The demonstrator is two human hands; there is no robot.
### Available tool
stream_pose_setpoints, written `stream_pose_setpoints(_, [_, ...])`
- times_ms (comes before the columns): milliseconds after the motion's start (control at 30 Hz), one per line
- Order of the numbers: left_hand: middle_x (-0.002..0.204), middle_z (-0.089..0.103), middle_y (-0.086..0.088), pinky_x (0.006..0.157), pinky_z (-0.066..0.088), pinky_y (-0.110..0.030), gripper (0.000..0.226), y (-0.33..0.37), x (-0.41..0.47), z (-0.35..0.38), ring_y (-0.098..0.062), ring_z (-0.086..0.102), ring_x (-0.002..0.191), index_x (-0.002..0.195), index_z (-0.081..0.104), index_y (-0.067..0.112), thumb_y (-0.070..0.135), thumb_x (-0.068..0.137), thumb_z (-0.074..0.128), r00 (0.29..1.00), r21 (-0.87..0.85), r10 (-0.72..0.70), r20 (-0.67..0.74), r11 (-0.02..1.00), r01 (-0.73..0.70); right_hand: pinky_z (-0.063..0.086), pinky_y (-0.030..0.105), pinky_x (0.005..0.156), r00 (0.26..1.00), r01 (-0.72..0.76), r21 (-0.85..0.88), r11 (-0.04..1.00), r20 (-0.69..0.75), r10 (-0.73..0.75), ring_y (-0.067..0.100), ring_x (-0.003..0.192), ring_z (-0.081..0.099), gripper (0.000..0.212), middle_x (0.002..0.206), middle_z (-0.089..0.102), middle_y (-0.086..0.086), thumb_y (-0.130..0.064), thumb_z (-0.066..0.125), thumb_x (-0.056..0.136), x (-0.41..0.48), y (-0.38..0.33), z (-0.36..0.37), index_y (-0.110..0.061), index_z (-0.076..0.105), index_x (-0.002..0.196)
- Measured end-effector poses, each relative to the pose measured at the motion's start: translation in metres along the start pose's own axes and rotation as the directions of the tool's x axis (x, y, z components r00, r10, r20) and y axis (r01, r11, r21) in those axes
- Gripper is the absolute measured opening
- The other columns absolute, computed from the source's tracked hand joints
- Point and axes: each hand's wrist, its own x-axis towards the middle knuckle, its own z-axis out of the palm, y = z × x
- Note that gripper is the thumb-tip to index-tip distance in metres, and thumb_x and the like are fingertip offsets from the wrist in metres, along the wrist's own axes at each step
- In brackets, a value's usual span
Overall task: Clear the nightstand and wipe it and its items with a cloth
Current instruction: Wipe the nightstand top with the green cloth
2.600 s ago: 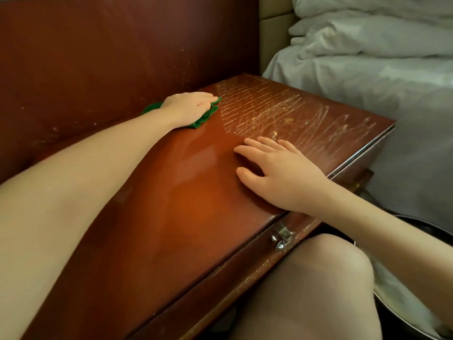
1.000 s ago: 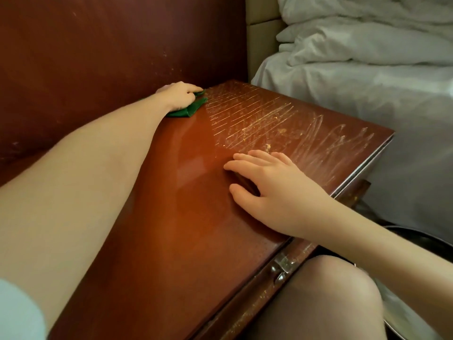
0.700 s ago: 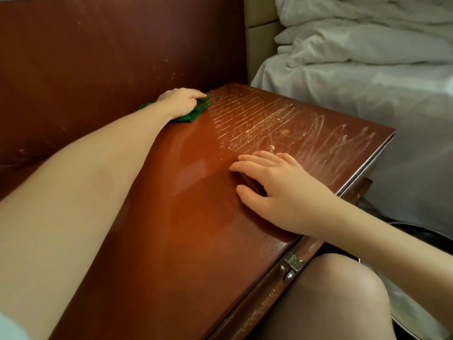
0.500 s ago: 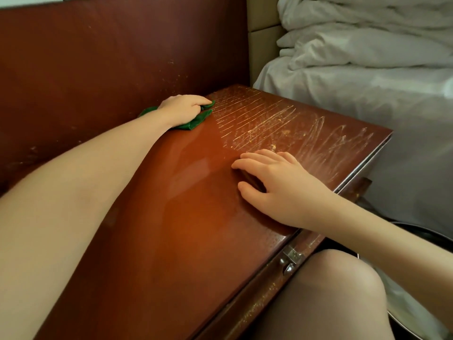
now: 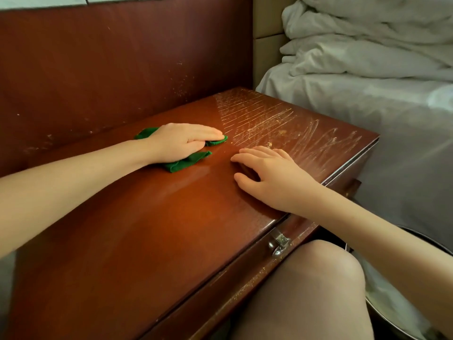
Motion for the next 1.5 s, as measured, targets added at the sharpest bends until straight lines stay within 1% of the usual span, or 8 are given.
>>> stream_pose_setpoints(100, [0.132,0.039,0.032,0.107,0.025,-0.017,0.042,0.015,-0.024,0.001,0.01,0.031,0.127,0.13,0.041,0.048,0.035,0.091,0.034,0.997,-0.034,0.082,0.003,0.996,-0.082,0.011,0.035,0.113,1.0,0.004,-0.01,1.0,-0.002,-0.004,0.01,0.138,0.022,0.047,0.149,0.033,-0.009,-0.042,0.035,0.098,0.001,-0.001,0.001,-0.028,0.036,0.142])
stream_pose_setpoints(300, [0.13,0.034,0.042,0.105,0.025,-0.014,0.04,0.012,-0.026,-0.003,0.011,0.031,0.129,0.123,0.037,0.059,0.049,0.086,0.027,0.992,-0.073,0.123,0.038,0.99,-0.12,0.01,0.036,0.113,1.0,-0.002,-0.014,1.0,0.013,0.002,0.012,0.139,0.022,0.047,0.15,0.032,-0.008,-0.042,0.035,0.098,0.001,0.0,0.001,-0.028,0.035,0.143])
stream_pose_setpoints(433, [0.133,0.034,0.037,0.106,0.028,-0.022,0.039,-0.007,-0.001,-0.003,0.005,0.034,0.129,0.124,0.037,0.059,0.04,0.09,0.031,0.999,-0.014,0.024,0.043,1.0,-0.023,0.01,0.035,0.113,1.0,-0.001,-0.013,1.0,0.008,0.002,0.011,0.139,0.021,0.047,0.15,0.032,-0.009,-0.042,0.035,0.098,0.0,0.0,0.0,-0.028,0.035,0.143])
stream_pose_setpoints(600, [0.145,0.037,0.02,0.11,0.025,-0.031,0.04,-0.033,0.04,-0.003,-0.008,0.032,0.136,0.137,0.041,0.044,0.026,0.102,0.034,0.991,0.075,-0.137,0.013,0.988,0.135,0.007,0.037,0.116,1.0,0.0,-0.01,1.0,0.021,0.0,0.01,0.141,0.017,0.048,0.152,0.028,-0.009,-0.044,0.033,0.098,0.0,0.001,-0.001,-0.03,0.033,0.144])
stream_pose_setpoints(967, [0.148,0.038,0.011,0.11,0.029,-0.041,0.044,-0.068,0.101,0.001,-0.024,0.035,0.135,0.136,0.041,0.046,0.029,0.099,0.027,0.896,0.081,-0.439,-0.07,0.892,0.444,0.007,0.037,0.116,1.0,-0.005,-0.004,1.0,0.018,0.005,0.01,0.14,0.018,0.049,0.152,0.028,-0.01,-0.047,0.03,0.097,0.0,0.001,0.0,-0.032,0.032,0.144])
stream_pose_setpoints(1167, [0.15,0.036,0.006,0.109,0.03,-0.041,0.045,-0.079,0.129,0.004,-0.026,0.034,0.136,0.139,0.039,0.042,0.029,0.098,0.026,0.869,0.079,-0.487,-0.091,0.866,0.494,0.006,0.034,0.114,1.0,-0.005,-0.011,1.0,0.017,0.005,0.008,0.138,0.017,0.049,0.151,0.028,-0.013,-0.047,0.029,0.097,0.0,-0.002,-0.001,-0.033,0.03,0.144])
stream_pose_setpoints(1333, [0.148,0.039,0.01,0.11,0.031,-0.04,0.045,-0.091,0.146,0.006,-0.024,0.035,0.135,0.135,0.043,0.045,0.029,0.096,0.027,0.886,0.042,-0.455,-0.095,0.887,0.46,0.008,0.034,0.114,1.0,-0.012,-0.011,1.0,0.004,0.012,0.01,0.137,0.02,0.05,0.148,0.031,-0.013,-0.05,0.023,0.097,0.001,-0.003,0.002,-0.034,0.031,0.143])
stream_pose_setpoints(1500, [0.144,0.045,0.005,0.107,0.033,-0.039,0.044,-0.096,0.154,0.006,-0.025,0.039,0.133,0.132,0.048,0.044,0.028,0.096,0.03,0.891,0.013,-0.441,-0.106,0.896,0.444,0.008,0.036,0.115,1.0,-0.017,0.002,1.0,-0.008,0.017,0.009,0.137,0.02,0.062,0.148,0.033,-0.014,-0.051,0.017,0.085,0.002,-0.003,0.004,-0.034,0.033,0.143])
